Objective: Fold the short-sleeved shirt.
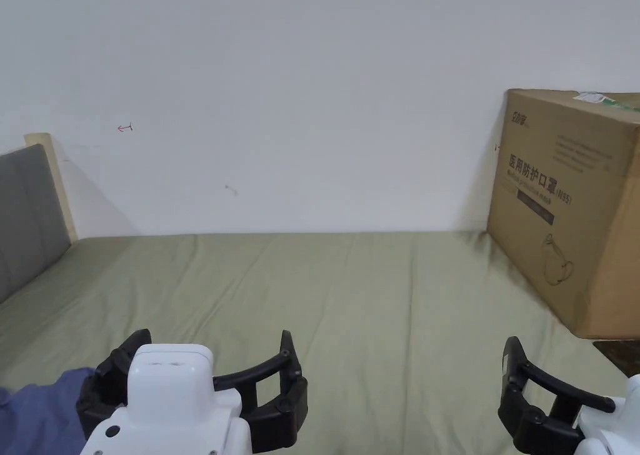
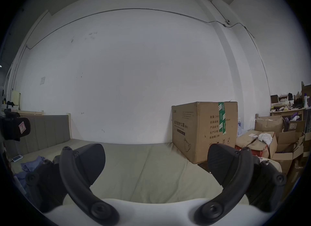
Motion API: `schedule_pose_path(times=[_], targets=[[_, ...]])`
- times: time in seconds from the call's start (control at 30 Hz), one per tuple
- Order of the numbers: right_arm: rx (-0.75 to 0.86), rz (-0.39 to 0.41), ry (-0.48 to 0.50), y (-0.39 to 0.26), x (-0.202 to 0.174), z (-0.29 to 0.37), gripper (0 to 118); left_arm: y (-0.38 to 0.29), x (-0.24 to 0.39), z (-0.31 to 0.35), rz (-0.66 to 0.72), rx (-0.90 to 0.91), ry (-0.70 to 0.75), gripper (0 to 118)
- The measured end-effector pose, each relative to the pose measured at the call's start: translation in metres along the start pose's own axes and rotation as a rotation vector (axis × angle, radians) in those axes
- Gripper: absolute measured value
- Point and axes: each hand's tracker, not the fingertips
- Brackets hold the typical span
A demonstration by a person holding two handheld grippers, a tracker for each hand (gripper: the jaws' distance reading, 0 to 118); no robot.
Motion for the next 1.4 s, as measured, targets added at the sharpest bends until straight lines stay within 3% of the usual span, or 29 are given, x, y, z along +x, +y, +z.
schedule_pose_path(times=[0.3, 0.5, 0.77, 0.97, 1.1, 1.17, 1.2, 1.23, 1.27, 1.3, 1.4], targets=[[-0.024, -0.013, 0.028, 0.004, 0.003, 0.003, 118, 0.003, -0.004, 0.001, 0.056, -0.020, -0.013, 118], [-0.034, -0.033, 0.025, 0.003, 0.007, 0.004, 118, -0.003, -0.003, 0.004, 0.013, -0.009, -0.021, 118], [-0.037, -0.009, 0.053, 0.005, 0.007, 0.006, 118, 0.000, -0.004, 0.004, 0.051, -0.015, -0.079, 118], [-0.017, 0.014, 0.034, 0.011, 0.003, 0.008, 118, -0.001, 0.001, 0.003, 0.013, -0.019, -0.061, 118], [-0.029, -0.013, 0.043, 0.010, 0.005, 0.007, 118, -0.002, 0.003, 0.004, -0.016, -0.019, -0.080, 118], [-0.050, -0.012, 0.035, 0.010, 0.004, 0.006, 117, -0.001, 0.004, 0.005, -0.015, -0.017, -0.076, 112], [-0.060, -0.005, 0.030, 0.010, 0.004, 0.005, 111, -0.001, 0.004, 0.006, -0.015, -0.018, -0.068, 88], [-0.060, 0.000, 0.027, 0.010, 0.003, 0.006, 95, 0.000, 0.005, 0.007, -0.021, -0.016, -0.049, 49], [-0.051, 0.004, 0.023, 0.010, 0.003, 0.007, 62, 0.000, 0.006, 0.008, -0.040, -0.015, -0.021, 6], [-0.043, 0.011, 0.036, 0.010, 0.004, 0.008, 5, 0.001, 0.007, 0.007, -0.065, -0.024, -0.003, 0], [-0.058, 0.027, 0.052, 0.013, 0.000, 0.002, 0, -0.002, 0.003, 0.000, -0.071, -0.072, -0.031, 0]])
